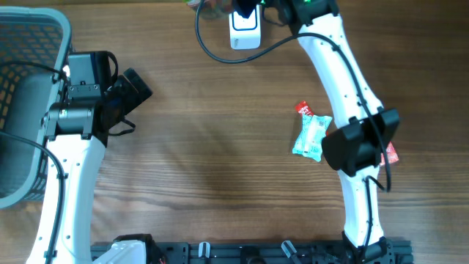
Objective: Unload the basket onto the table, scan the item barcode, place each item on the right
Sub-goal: 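Lift the candy bag with the right gripper and hold it at the white scanner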
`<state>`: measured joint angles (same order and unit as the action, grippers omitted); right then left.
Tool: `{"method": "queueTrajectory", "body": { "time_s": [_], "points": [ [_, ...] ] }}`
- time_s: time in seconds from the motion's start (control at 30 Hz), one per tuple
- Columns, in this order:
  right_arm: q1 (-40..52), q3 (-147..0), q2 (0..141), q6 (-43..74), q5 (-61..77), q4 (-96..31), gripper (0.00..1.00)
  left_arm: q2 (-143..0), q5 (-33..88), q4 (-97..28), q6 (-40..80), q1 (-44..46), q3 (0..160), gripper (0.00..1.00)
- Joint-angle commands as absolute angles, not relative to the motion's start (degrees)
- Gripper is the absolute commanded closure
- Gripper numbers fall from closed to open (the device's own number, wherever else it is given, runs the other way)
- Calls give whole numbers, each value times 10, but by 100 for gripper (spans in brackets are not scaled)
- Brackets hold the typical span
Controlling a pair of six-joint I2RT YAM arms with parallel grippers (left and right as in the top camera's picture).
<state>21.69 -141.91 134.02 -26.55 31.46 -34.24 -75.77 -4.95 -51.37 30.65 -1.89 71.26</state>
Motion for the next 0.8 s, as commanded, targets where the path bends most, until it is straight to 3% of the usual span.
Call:
{"method": "queueTrajectory", "body": {
  "time_s": [0.0,0.23,0.4,0.77],
  "points": [
    [217,-1429,1401,-347,320,-258,96,-759,-60,-513,302,-22,718,0],
    [205,-1428,1491,-339,319,-30,96,-759,-60,-513,302,-22,718,0],
    [189,-1428,1538,-312,320,39,96,-759,-60,-513,302,-22,718,0],
    [172,-1428,1551,-161,342,-80,96,-759,-60,-513,302,-22,718,0]
  ]
}}
